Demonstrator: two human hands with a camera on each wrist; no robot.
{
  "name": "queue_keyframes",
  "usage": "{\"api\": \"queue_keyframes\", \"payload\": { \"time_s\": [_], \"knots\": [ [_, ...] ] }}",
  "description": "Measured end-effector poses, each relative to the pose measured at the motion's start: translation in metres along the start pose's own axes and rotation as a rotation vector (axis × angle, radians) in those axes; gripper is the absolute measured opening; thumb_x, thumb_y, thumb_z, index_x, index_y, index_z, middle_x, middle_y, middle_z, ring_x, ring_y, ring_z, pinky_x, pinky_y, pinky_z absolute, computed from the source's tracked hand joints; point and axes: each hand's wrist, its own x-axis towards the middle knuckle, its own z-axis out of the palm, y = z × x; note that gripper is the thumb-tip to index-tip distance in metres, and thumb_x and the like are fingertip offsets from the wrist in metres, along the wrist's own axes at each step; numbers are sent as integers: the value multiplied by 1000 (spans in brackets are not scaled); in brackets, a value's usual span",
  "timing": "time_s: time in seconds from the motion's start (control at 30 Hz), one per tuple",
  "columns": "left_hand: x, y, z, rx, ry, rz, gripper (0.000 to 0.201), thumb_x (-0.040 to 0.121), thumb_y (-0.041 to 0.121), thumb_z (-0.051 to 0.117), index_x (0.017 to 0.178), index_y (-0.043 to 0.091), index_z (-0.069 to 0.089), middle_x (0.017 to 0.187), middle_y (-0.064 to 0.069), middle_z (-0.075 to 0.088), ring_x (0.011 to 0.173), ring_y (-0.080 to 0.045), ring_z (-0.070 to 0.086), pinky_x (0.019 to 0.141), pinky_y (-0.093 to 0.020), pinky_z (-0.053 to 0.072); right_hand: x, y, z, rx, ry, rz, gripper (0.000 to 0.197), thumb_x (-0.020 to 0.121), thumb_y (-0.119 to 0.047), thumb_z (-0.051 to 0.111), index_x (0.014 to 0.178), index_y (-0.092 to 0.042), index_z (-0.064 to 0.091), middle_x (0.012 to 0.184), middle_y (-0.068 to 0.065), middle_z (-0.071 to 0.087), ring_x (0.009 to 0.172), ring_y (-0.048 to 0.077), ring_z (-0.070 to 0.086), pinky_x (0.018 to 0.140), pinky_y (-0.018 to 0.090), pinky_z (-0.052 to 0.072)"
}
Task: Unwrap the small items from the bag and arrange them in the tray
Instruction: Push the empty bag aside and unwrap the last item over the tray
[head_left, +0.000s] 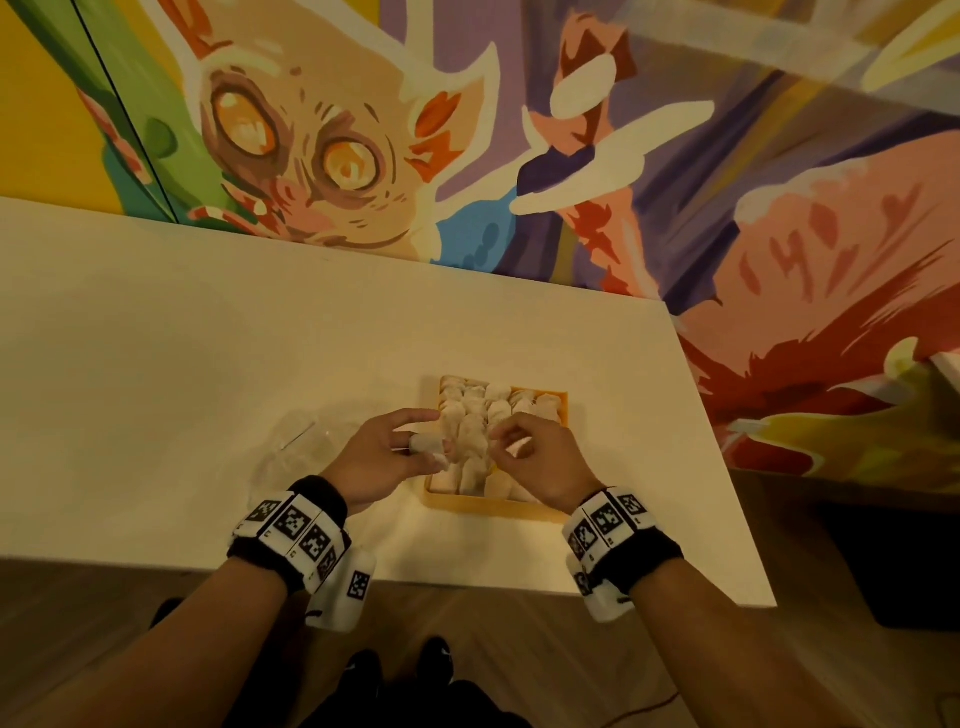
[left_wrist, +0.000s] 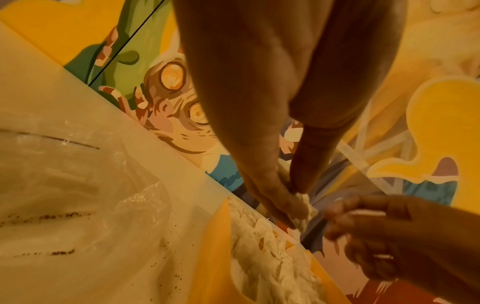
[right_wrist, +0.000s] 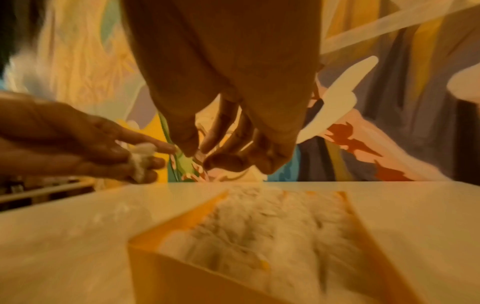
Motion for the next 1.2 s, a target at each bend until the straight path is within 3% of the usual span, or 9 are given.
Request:
{"api": "queue_keyframes", "payload": {
  "time_s": [0.17, 0.3, 0.43, 0.57, 0.7, 0.8, 0.97, 1.13, 1.2],
  "knots": [
    [-5, 6, 3, -41, -27, 36, 54, 83, -11, 67, 128, 16, 57, 96, -19, 73, 93, -26, 71, 79, -27, 57, -2, -35, 24, 211, -80, -73, 25, 79, -22, 78, 102, -18, 71, 91, -2, 67, 74, 0, 60, 67, 15, 51],
    [-9, 6, -1, -156, 25, 23, 35, 94, -6, 54, 126, 7, 58, 81, -13, 73, 86, -28, 70, 85, -35, 58, -5, -36, 34, 285, -28, -77, 31, 74, -12, 82, 100, -17, 66, 92, -5, 61, 66, 7, 59, 60, 28, 55],
    [-11, 8, -5, -266, 78, -24, 26, 97, -1, 49, 121, 1, 60, 99, -23, 71, 89, -33, 70, 84, -37, 59, -4, -35, 41, 188, 3, -163, 22, 73, -11, 82, 90, -17, 68, 95, 0, 62, 71, 14, 64, 64, 30, 57],
    [-11, 9, -5, -301, 88, -63, 24, 99, 1, 47, 120, -1, 60, 100, -21, 70, 81, -28, 71, 80, -36, 60, -3, -37, 43, 124, 45, -225, 13, 77, -15, 79, 88, -15, 72, 90, -1, 63, 70, 9, 63, 62, 20, 53],
    [-13, 8, -10, -202, 85, -63, 28, 99, 7, 50, 125, 11, 59, 118, -16, 67, 99, -32, 69, 88, -42, 56, -1, -39, 36, 109, 59, -214, 10, 82, -23, 76, 89, -17, 72, 91, -5, 65, 75, 6, 62, 63, 17, 51],
    [-15, 7, -14, 87, 61, 63, 49, 94, -3, 48, 132, 26, 56, 131, 4, 57, 117, -16, 57, 95, -36, 49, 2, -43, 28, 80, 23, -178, 9, 86, -26, 72, 90, -18, 74, 88, -11, 67, 76, 3, 62, 65, 12, 47],
    [-14, 8, -3, 239, -53, 180, 32, 88, 7, 66, 118, 18, 67, 107, 3, 73, 100, -6, 67, 80, -18, 50, 7, -47, 23, 138, -56, -135, 6, 82, -25, 75, 87, -21, 76, 82, -9, 73, 77, 4, 65, 73, 19, 53],
    [-10, 1, 0, 270, 25, 224, 17, 92, 20, 64, 98, 7, 72, 87, -14, 73, 79, -31, 67, 65, -33, 54, 6, -46, 20, 271, 18, -59, 5, 80, -26, 78, 81, -23, 75, 82, -6, 73, 76, 5, 67, 71, 18, 53],
    [-7, -1, 0, 317, 40, 245, 15, 92, 21, 65, 94, 9, 73, 83, -13, 72, 73, -30, 64, 65, -38, 52, 6, -45, 20, 297, 21, -42, 5, 83, -25, 75, 84, -20, 76, 85, -5, 74, 76, 5, 67, 71, 19, 53]
  ]
}}
